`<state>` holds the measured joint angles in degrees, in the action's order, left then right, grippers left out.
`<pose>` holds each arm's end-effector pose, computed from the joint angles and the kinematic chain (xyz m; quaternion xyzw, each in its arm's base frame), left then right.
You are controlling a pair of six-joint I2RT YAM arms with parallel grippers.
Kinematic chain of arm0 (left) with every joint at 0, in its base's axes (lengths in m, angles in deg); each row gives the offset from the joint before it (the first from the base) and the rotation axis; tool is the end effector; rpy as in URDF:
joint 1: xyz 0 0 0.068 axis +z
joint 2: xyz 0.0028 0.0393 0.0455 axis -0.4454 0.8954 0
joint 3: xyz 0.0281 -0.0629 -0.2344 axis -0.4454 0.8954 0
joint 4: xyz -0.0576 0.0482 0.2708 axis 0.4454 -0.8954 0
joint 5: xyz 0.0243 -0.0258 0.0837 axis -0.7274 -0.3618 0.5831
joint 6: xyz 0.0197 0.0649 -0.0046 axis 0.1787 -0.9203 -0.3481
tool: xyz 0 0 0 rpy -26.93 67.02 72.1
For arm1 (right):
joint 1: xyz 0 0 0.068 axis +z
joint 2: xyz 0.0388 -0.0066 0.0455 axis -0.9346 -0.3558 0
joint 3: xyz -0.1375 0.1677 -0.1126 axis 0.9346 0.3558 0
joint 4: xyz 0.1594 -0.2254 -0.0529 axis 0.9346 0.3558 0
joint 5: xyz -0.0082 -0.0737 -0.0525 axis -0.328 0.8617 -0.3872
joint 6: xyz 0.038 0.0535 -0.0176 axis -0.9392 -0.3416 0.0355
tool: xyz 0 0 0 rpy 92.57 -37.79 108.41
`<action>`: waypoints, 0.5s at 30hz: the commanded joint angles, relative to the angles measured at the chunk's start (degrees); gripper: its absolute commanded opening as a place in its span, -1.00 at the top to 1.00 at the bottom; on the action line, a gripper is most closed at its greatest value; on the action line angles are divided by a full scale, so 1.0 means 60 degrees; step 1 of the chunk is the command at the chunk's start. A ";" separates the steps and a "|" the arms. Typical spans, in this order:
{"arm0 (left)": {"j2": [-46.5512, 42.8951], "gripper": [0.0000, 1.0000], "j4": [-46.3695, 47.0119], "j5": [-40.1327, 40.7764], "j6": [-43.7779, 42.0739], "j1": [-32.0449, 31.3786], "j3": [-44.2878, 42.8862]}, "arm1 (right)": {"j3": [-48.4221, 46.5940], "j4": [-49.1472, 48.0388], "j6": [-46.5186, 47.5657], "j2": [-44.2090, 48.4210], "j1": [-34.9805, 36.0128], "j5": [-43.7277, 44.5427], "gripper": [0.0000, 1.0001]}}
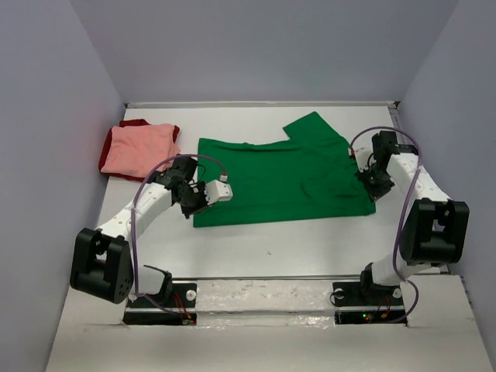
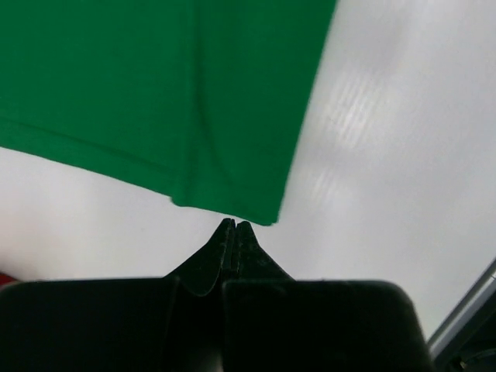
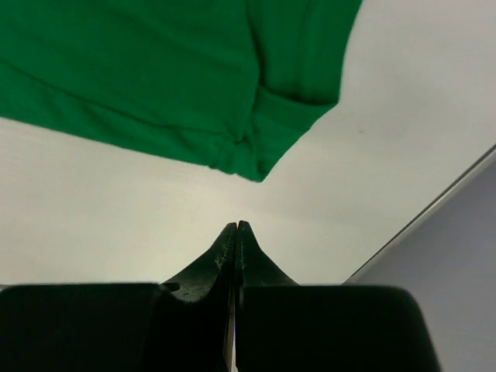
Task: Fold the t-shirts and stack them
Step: Fold the tshirt
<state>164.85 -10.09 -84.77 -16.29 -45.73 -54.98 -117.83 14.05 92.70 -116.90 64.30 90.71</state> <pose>0.2563 -0.1096 0.1627 0.6231 0.7344 -0.0947 0.2519 0.3011 -0.0284 0.1727 -0.2324 0.9687 -0.0507 0.0718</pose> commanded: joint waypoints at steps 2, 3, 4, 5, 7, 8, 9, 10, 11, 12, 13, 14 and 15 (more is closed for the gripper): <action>0.0122 1.00 0.0939 -0.0261 0.0555 -0.0023 -0.0554 | -0.0744 -0.0491 -0.0091 -0.0415 0.0005 -0.0164 1.00; 0.0225 1.00 0.0999 -0.0377 0.0585 -0.0023 -0.0612 | -0.0730 -0.0740 -0.0120 -0.0489 0.0005 -0.0150 1.00; 0.0342 1.00 0.1072 -0.0407 0.0614 -0.0023 -0.0627 | -0.0686 -0.0742 -0.0105 -0.0548 0.0005 -0.0149 1.00; 0.0590 1.00 0.1189 -0.0422 0.0658 -0.0023 -0.0657 | -0.0671 -0.0960 -0.0120 -0.0751 0.0005 -0.0149 1.00; 0.0811 1.00 0.1350 -0.0423 0.0658 -0.0023 -0.0715 | -0.0642 -0.1413 -0.0178 -0.0958 0.0005 -0.0091 1.00; 0.0986 1.00 0.1612 -0.0277 0.0716 -0.0023 -0.0759 | -0.0671 -0.1532 -0.0222 -0.1220 0.0005 -0.0091 1.00; 0.1089 1.00 0.1731 -0.0145 0.0804 -0.0023 -0.0832 | -0.0830 -0.1794 -0.0353 -0.1367 0.0005 -0.0120 1.00; 0.1192 1.00 0.2066 -0.0086 0.0921 0.0021 -0.0891 | -0.0934 -0.1956 -0.0456 -0.1514 0.0005 -0.0091 1.00; 0.1280 1.00 0.2272 -0.0013 0.1024 0.0050 -0.0935 | -0.1065 -0.2089 -0.0558 -0.1646 0.0005 -0.0091 1.00; 0.1440 1.00 0.2535 0.0234 0.1358 0.0065 -0.1037 | -0.1211 -0.2235 -0.0661 -0.1908 0.0005 -0.0120 1.00; 0.1514 1.00 0.2973 0.0266 0.1434 0.0123 -0.1154 | -0.1488 -0.2570 -0.0836 -0.2012 0.0005 -0.0091 1.00; 0.1544 1.00 0.3253 0.0455 0.1551 0.0167 -0.1227 | -0.1622 -0.2747 -0.0925 -0.2071 0.0005 -0.0033 1.00; 0.1530 1.00 0.3575 0.0558 0.1784 0.0211 -0.1286 | -0.1768 -0.2909 -0.0984 -0.2115 0.0005 -0.0003 1.00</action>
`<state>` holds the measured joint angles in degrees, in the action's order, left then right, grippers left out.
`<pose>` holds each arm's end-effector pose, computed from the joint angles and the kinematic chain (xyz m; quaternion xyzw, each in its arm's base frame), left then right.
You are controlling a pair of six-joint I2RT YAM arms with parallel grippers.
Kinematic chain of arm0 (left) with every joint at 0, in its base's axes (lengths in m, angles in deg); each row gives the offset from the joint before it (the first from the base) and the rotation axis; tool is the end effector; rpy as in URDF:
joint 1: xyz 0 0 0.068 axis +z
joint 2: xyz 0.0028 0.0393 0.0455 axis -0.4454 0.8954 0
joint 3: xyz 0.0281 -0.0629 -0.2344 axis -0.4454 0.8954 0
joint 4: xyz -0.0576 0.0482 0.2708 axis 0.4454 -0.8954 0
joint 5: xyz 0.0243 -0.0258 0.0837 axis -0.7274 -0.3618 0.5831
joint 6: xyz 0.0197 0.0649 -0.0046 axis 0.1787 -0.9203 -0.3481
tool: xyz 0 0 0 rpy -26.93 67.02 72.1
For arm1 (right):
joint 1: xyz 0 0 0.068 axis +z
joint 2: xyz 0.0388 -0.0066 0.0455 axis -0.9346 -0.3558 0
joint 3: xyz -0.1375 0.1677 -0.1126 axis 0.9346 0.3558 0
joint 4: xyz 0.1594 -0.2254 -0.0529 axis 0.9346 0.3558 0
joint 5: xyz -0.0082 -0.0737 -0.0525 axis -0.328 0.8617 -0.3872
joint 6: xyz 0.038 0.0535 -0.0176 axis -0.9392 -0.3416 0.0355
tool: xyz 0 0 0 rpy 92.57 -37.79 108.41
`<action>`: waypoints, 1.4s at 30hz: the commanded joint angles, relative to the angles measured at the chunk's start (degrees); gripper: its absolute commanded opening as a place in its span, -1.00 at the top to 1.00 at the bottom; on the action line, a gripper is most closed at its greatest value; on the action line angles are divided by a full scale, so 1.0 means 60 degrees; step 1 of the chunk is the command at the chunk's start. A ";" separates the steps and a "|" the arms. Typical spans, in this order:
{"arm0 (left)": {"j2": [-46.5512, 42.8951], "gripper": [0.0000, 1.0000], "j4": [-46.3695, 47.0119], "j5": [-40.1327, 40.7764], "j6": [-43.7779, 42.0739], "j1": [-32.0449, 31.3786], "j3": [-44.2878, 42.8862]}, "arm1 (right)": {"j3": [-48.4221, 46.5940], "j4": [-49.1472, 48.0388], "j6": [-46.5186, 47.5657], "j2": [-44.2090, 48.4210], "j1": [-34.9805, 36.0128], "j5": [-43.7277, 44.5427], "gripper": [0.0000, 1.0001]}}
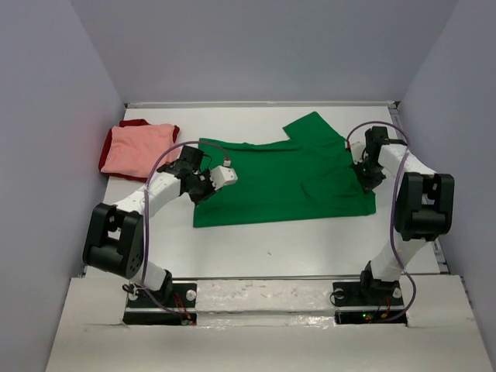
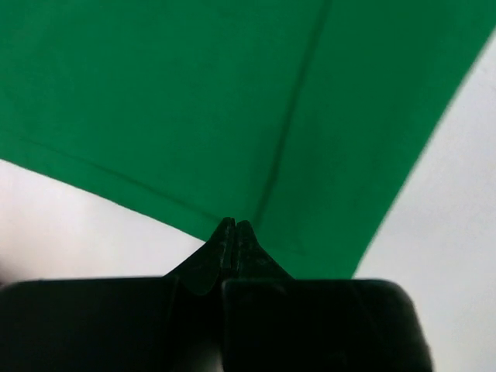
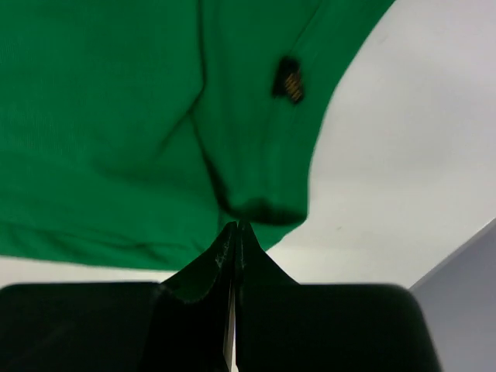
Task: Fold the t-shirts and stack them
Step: Fold the tshirt
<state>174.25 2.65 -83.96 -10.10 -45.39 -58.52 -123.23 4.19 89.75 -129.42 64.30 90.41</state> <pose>0.2982 -0.1215 0.1493 0.5797 0.7532 -0.0827 0.2997 0.3498 -0.0323 0.1370 -0.2066 0.9722 -0.0532 0.0966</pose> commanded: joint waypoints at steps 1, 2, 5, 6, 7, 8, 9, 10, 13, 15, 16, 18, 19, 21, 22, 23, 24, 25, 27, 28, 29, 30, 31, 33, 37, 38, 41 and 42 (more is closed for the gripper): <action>-0.0022 1.00 0.1889 0.0453 0.1045 0.0284 -0.0769 | -0.1247 -0.1557 -0.0652 -0.0144 0.0005 0.0135 1.00; 0.0065 1.00 0.2169 0.0497 0.1208 0.0343 -0.0886 | -0.1468 -0.1633 -0.0741 -0.0204 0.0005 0.0150 1.00; 0.0590 1.00 0.2596 0.0542 0.1794 0.0606 -0.1573 | -0.2607 -0.1707 -0.1194 -0.0686 0.0005 0.0107 1.00; 0.0811 1.00 0.2626 0.0541 0.1955 0.0666 -0.1822 | -0.2917 -0.1678 -0.1268 -0.0847 0.0005 0.0049 1.00; 0.1335 0.94 0.2554 0.0440 0.2174 0.0826 -0.2680 | -0.3559 -0.1619 -0.1689 -0.1168 0.0005 0.0034 0.94; 0.1601 0.76 0.2524 0.0395 0.2321 0.0900 -0.2950 | -0.3826 -0.1604 -0.1781 -0.1316 0.0005 0.0019 0.86; 0.1821 0.50 0.2538 0.0308 0.2468 0.1002 -0.3170 | -0.4090 -0.1561 -0.1782 -0.1492 0.0005 -0.0039 0.77; 0.2056 0.34 0.2524 0.0162 0.2571 0.1105 -0.3433 | -0.4411 -0.1473 -0.1854 -0.1682 0.0005 -0.0127 0.70; 0.2759 0.29 0.2829 -0.0848 0.2937 0.1661 -0.4108 | -0.5395 -0.0727 -0.2074 -0.2546 0.0005 -0.0710 0.63; 0.3314 -0.36 0.2890 -0.1345 0.3331 0.1910 -0.4706 | -0.5673 -0.0623 -0.2075 -0.2912 0.0005 -0.0947 0.56; 0.3521 -0.48 0.2875 -0.1551 0.3508 0.2158 -0.4942 | -0.5950 -0.0608 -0.2162 -0.3001 0.0005 -0.1006 0.49; 0.4090 -0.88 0.2992 -0.2077 0.4135 0.2481 -0.5599 | -0.6317 -0.0564 -0.2119 -0.3264 0.0005 -0.1254 0.35; 0.4312 -0.98 0.2978 -0.2313 0.4328 0.2483 -0.5836 | -0.6508 -0.0564 -0.2133 -0.3367 0.0005 -0.1357 0.30; 0.4823 -0.98 0.3240 -0.2868 0.4840 0.2760 -0.6348 | -0.7356 -0.0433 -0.2133 -0.3834 0.0005 -0.1592 0.19; 0.4986 -0.98 0.3386 -0.2944 0.5060 0.2819 -0.6481 | -0.7722 -0.0345 -0.2162 -0.4011 0.0005 -0.1622 0.19; 0.5249 -0.98 0.3678 -0.2872 0.5541 0.2863 -0.6599 | -0.8407 -0.0228 -0.2148 -0.4201 0.0005 -0.1651 0.18; 0.5382 -0.98 0.3724 -0.2915 0.5618 0.2849 -0.6890 | -0.8776 -0.0169 -0.2148 -0.4377 0.0005 -0.1709 0.18; 0.5528 -0.98 0.3913 -0.2901 0.5938 0.2849 -0.7023 | -0.9099 -0.0154 -0.2235 -0.4727 0.0005 -0.1710 0.18; 0.5951 -0.98 0.3959 -0.2987 0.6247 0.2849 -0.7476 | -1.0004 -0.0169 -0.2309 -0.5080 0.0005 -0.1782 0.14; 0.6128 -0.98 0.3959 -0.3076 0.6350 0.2849 -0.7638 | -1.0329 -0.0169 -0.2352 -0.5285 0.0005 -0.1826 0.14; 0.6261 -0.98 0.3916 -0.3106 0.6583 0.2834 -0.7771 | -1.0623 -0.0241 -0.2541 -0.5650 0.0005 -0.1812 0.14; 0.6538 -0.98 0.3901 -0.3150 0.6672 0.2805 -0.7902 | -1.0930 -0.0271 -0.2630 -0.5871 0.0005 -0.1798 0.12; 0.6627 -0.98 0.3871 -0.3281 0.6717 0.2805 -0.8049 | -1.1513 -0.0271 -0.2805 -0.6047 0.0005 -0.1827 0.10; 0.6804 -0.98 0.3988 -0.3238 0.6922 0.2761 -0.8007 | -1.2073 -0.0315 -0.3026 -0.6546 0.0005 -0.1929 0.10; 0.6863 -0.98 0.4354 -0.3180 0.7185 0.2761 -0.7714 | -1.2281 -0.0199 -0.3246 -0.7205 0.0005 -0.2500 0.08; 0.6848 -0.98 0.4369 -0.3136 0.7215 0.2761 -0.7684 | -1.2368 -0.0183 -0.3304 -0.7322 0.0005 -0.2544 0.08; 0.6819 -0.98 0.4369 -0.3033 0.7201 0.2761 -0.7640 | -1.2485 0.0080 -0.3320 -0.7733 0.0005 -0.2618 0.09; 0.6790 -0.98 0.4326 -0.2960 0.7172 0.2761 -0.7611 | -1.2501 0.0153 -0.3305 -0.7806 0.0005 -0.2647 0.09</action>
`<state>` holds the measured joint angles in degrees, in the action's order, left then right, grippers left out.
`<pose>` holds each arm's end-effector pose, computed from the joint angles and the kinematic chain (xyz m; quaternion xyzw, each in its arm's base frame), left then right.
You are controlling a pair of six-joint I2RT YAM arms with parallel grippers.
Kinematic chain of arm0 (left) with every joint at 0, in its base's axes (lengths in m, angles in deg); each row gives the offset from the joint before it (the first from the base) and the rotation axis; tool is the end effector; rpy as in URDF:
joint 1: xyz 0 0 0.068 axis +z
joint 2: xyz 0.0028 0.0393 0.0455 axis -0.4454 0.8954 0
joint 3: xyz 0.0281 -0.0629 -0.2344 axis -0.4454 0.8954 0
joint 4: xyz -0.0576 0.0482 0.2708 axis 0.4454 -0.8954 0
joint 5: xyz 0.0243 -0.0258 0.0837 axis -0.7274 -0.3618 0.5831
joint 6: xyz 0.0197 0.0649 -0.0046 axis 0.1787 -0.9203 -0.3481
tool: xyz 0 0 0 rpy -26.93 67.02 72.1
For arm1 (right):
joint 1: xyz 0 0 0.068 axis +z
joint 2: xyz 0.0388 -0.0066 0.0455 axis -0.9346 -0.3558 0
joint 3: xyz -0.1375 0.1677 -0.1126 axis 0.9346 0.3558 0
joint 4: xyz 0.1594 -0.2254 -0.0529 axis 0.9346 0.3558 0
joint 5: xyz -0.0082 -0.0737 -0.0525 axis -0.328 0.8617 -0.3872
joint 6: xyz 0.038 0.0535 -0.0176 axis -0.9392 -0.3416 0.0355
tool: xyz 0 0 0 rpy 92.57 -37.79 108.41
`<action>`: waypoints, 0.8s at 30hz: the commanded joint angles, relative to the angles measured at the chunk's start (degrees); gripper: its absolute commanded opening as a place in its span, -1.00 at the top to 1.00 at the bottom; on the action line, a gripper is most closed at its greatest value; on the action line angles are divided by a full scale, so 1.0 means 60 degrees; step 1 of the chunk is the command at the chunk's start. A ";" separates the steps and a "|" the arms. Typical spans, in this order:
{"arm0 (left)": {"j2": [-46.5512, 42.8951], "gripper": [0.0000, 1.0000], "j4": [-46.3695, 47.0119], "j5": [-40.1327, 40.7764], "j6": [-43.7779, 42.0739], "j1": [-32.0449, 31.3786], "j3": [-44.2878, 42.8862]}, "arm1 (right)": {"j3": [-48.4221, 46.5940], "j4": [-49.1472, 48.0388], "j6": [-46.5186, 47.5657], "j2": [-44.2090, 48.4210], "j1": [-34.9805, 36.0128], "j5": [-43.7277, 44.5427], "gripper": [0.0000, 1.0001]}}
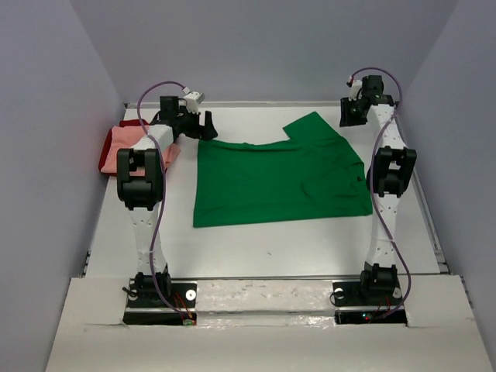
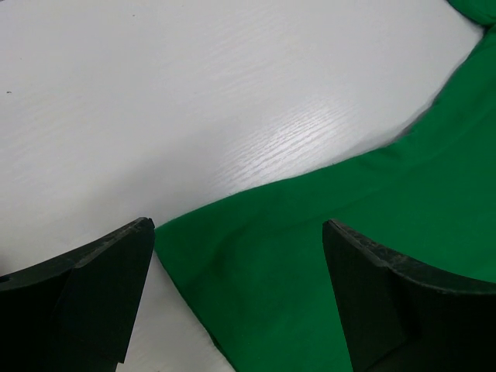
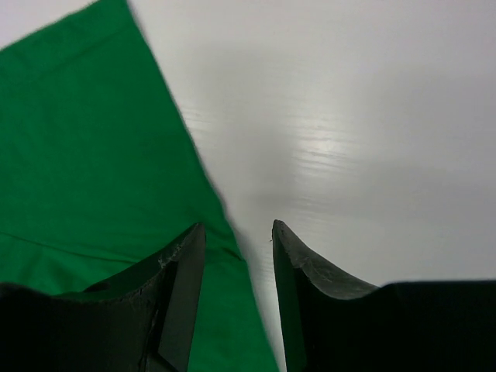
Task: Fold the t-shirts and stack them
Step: Fold the tshirt
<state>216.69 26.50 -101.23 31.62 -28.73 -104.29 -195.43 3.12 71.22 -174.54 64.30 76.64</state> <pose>0.5228 -0.0534 0.1627 0.2343 0.8095 -0.2462 0.4788 0.5644 -0.0374 0.1942 -0.0804 0.9307 0.0440 0.3540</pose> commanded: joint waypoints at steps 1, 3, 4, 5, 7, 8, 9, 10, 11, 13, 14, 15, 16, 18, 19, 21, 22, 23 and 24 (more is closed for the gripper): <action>-0.0270 -0.98 0.0177 -0.0009 0.0101 -0.0029 -0.0012 | -0.0309 0.0390 -0.0187 -0.0346 0.0005 -0.0410 0.11; -0.0329 -0.98 0.0058 0.0240 0.0042 -0.0029 0.0046 | -0.0074 0.0347 -0.0172 -0.0303 0.0005 -0.0382 0.11; -0.0372 -0.98 0.0043 0.0313 -0.0031 -0.0029 0.0105 | -0.0015 0.0332 -0.0128 -0.0303 0.0005 -0.0367 0.11; -0.0402 -0.98 0.0000 0.0415 -0.0104 -0.0044 0.0134 | 0.0029 0.0289 -0.0128 -0.0317 0.0005 -0.0338 0.11; -0.0490 -0.98 -0.0059 0.0548 -0.0222 -0.0059 0.0295 | 0.0059 0.0201 -0.0113 -0.0361 0.0005 -0.0308 0.13; -0.0592 -0.98 -0.0088 0.0592 -0.0309 -0.0073 0.0354 | 0.0001 0.0171 -0.0113 -0.0434 0.0005 -0.0352 0.13; -0.0622 -0.98 -0.0074 0.0621 -0.0339 -0.0073 0.0470 | -0.0145 0.0142 -0.0113 -0.0492 0.0005 -0.0381 0.13; -0.0665 -0.98 -0.0074 0.0607 -0.0397 -0.0088 0.0544 | -0.0277 0.0127 -0.0113 -0.0551 0.0005 -0.0411 0.12; -0.0724 -0.98 -0.0074 0.0621 -0.0441 -0.0088 0.0574 | -0.0423 0.0156 -0.0128 -0.0726 0.0005 -0.0425 0.12; -0.0768 -0.98 -0.0074 0.0607 -0.0500 -0.0103 0.0691 | -0.0701 0.0200 -0.0099 -0.0902 0.0005 -0.0513 0.12; -0.0783 -0.98 -0.0088 0.0592 -0.0530 -0.0103 0.0706 | -0.0906 0.0229 -0.0099 -0.0961 0.0005 -0.0528 0.12; -0.0797 -0.98 -0.0103 0.0607 -0.0530 -0.0103 0.0749 | -0.0966 0.0230 -0.0113 -0.1078 0.0005 -0.0572 0.11; -0.0798 -0.98 -0.0103 0.0578 -0.0544 -0.0103 0.0764 | -0.1039 0.0244 -0.0099 -0.1122 0.0005 -0.0601 0.11; -0.0841 -0.98 -0.0147 0.0621 -0.0574 -0.0132 0.0779 | -0.1127 0.0215 -0.0084 -0.1181 0.0005 -0.0674 0.10; -0.0856 -0.98 -0.0147 0.0636 -0.0632 -0.0147 0.0765 | -0.1142 0.0200 -0.0084 -0.1240 0.0092 -0.0747 0.10; -0.0900 -0.98 -0.0176 0.0752 -0.0647 -0.0176 0.0793 | -0.1171 0.0157 -0.0070 -0.1269 0.0093 -0.0981 0.09; -0.0915 -0.98 -0.0176 0.0753 -0.0662 -0.0176 0.0794 | -0.1186 0.0142 -0.0040 -0.1298 0.0093 -0.0997 0.08; -0.0944 -0.98 -0.0205 0.0768 -0.0705 -0.0205 0.0794 | -0.1201 0.0084 -0.0026 -0.1328 0.0194 -0.1011 0.08; -0.0959 -0.98 -0.0206 0.0811 -0.0706 -0.0205 0.0808 | -0.1230 0.0083 -0.0011 -0.1357 0.0195 -0.1026 0.07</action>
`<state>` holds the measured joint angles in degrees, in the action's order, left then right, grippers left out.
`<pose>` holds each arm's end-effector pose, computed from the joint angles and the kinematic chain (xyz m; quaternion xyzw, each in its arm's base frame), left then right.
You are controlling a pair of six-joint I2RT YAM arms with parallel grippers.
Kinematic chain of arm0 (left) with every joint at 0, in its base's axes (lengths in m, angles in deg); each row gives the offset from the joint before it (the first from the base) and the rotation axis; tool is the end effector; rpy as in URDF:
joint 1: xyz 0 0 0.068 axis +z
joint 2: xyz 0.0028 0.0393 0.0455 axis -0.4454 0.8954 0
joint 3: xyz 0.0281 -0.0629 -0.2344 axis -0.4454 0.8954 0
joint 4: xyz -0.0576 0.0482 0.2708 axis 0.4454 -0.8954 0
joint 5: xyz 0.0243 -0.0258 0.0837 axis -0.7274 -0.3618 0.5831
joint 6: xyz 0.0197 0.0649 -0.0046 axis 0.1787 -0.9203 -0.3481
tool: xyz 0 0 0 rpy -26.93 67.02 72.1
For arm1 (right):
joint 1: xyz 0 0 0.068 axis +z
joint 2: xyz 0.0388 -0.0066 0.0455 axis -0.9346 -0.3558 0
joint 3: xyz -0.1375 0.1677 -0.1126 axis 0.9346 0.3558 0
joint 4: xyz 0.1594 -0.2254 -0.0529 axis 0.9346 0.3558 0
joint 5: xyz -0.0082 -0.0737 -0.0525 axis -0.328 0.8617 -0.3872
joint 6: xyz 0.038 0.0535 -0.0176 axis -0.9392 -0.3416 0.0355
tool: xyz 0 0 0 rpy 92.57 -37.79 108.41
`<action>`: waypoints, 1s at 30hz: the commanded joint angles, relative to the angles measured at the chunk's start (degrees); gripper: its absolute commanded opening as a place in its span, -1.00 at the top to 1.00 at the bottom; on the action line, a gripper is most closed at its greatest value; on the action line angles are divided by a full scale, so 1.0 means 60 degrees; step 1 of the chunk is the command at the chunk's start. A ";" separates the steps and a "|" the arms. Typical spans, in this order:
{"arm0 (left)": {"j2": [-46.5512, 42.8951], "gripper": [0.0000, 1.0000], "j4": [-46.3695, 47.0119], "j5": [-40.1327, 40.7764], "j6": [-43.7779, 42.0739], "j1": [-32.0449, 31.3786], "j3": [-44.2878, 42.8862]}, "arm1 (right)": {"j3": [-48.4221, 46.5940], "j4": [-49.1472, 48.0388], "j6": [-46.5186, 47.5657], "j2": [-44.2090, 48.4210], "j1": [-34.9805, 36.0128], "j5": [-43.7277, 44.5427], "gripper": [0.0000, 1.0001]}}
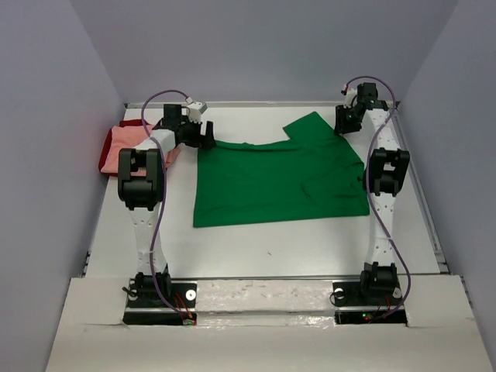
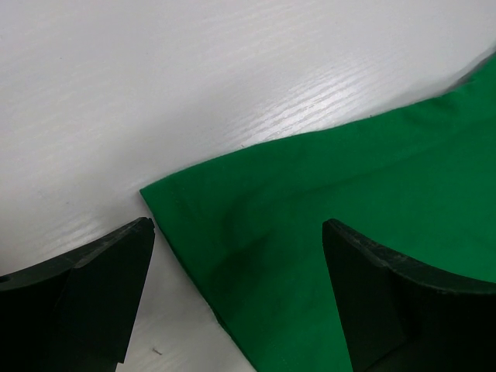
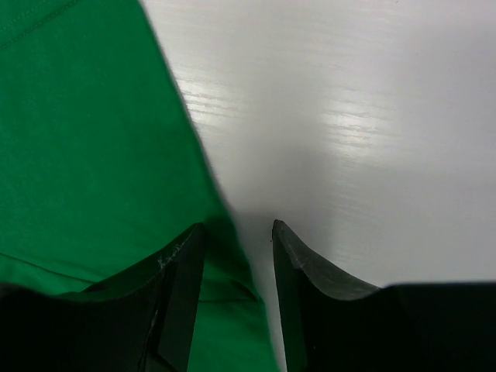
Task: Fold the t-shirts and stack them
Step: Fold the tshirt
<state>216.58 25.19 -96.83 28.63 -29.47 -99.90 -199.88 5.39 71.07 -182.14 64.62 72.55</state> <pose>0.5110 -0.0561 0.1327 0.2351 0.8368 -0.2140 0.4457 0.5727 -0.0311 0.1459 -0.0888 0.9416 0.0864 0.3130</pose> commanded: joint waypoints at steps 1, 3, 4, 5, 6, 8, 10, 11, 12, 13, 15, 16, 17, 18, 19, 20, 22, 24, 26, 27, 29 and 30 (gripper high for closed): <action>-0.0941 -0.98 0.0013 0.0065 -0.0221 -0.0096 0.0105 | -0.0516 -0.0310 0.0073 -0.0133 0.0228 -0.0417 0.07; -0.0941 -0.98 -0.0016 0.0094 -0.0265 -0.0096 0.0076 | -0.0516 -0.0369 0.0132 -0.0192 0.0229 -0.0608 0.07; -0.0926 -0.98 -0.0031 0.0094 -0.0265 -0.0082 0.0076 | -0.0531 -0.0398 0.0146 -0.0221 0.0330 -0.0638 0.07; -0.0926 -0.98 -0.0031 0.0080 -0.0294 -0.0096 0.0091 | -0.0574 -0.0427 0.0190 -0.0265 0.0331 -0.0638 0.07; -0.0926 -0.98 -0.0046 0.0094 -0.0294 -0.0111 0.0091 | -0.0676 -0.0428 0.0220 -0.0352 0.0418 -0.0696 0.07; -0.0926 -0.98 -0.0060 0.0065 -0.0309 -0.0111 0.0120 | -0.0794 -0.0428 0.0249 -0.0441 0.0419 -0.0711 0.07; -0.0911 -0.98 -0.0075 0.0094 -0.0309 -0.0111 0.0106 | -0.0926 -0.0384 0.0264 -0.0572 0.0522 -0.0696 0.07; -0.0926 -0.98 -0.0075 0.0080 -0.0338 -0.0111 0.0120 | -0.0941 -0.0355 0.0278 -0.0602 0.0522 -0.0696 0.07; -0.0897 -0.98 -0.0104 0.0094 -0.0367 -0.0111 0.0106 | -0.0941 -0.0325 0.0307 -0.0631 0.0609 -0.0711 0.07; -0.0897 -0.98 -0.0104 0.0167 -0.0382 -0.0096 0.0076 | -0.0927 -0.0311 0.0322 -0.0661 0.0609 -0.0697 0.08; -0.0882 -0.98 -0.0163 0.0298 -0.0485 -0.0125 0.0076 | -0.0897 -0.0296 0.0381 -0.0690 0.0609 -0.0653 0.13; -0.0896 -0.98 -0.0163 0.0328 -0.0514 -0.0140 0.0091 | -0.0883 -0.0296 0.0410 -0.0719 0.0609 -0.0638 0.17; -0.0911 -0.98 -0.0163 0.0329 -0.0558 -0.0155 0.0105 | -0.0897 -0.0296 0.0454 -0.0734 0.0609 -0.0580 0.25; -0.0897 -0.98 -0.0177 0.0343 -0.0558 -0.0155 0.0120 | -0.0926 -0.0296 0.0483 -0.0749 0.0609 -0.0565 0.28; -0.0897 -0.98 -0.0192 0.0358 -0.0573 -0.0155 0.0149 | -0.0955 -0.0310 0.0541 -0.0792 0.0609 -0.0521 0.32; -0.0897 -0.98 -0.0192 0.0329 -0.0602 -0.0155 0.0164 | -0.0956 -0.0339 0.0542 -0.0778 0.0609 -0.0405 0.38; -0.0882 -0.98 -0.0192 0.0343 -0.0617 -0.0169 0.0193 | -0.1043 -0.0369 0.0557 -0.0822 0.0696 -0.0287 0.41; -0.0838 -0.98 -0.0192 0.0285 -0.0631 -0.0169 0.0193 | -0.1131 -0.0398 0.0601 -0.0880 0.0697 -0.0083 0.43; -0.0794 -0.98 -0.0207 0.0270 -0.0617 -0.0184 0.0179 | -0.1146 -0.0471 0.0674 -0.0910 0.0697 0.0151 0.55; -0.0765 -0.98 -0.0221 0.0227 -0.0631 -0.0198 0.0179 | -0.1161 -0.0472 0.0688 -0.0924 0.0697 0.0211 0.65; -0.0735 -0.98 -0.0251 0.0226 -0.0631 -0.0213 0.0135 | -0.1146 -0.0472 0.0718 -0.0925 0.0697 0.0285 0.84; -0.0706 -0.98 -0.0265 0.0226 -0.0631 -0.0213 0.0135 | -0.1146 -0.0472 0.0718 -0.0925 0.0697 0.0314 1.00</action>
<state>215.66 23.85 -94.58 25.64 -30.30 -99.27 -204.93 3.88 74.56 -185.88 67.82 72.75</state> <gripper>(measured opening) 0.989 0.096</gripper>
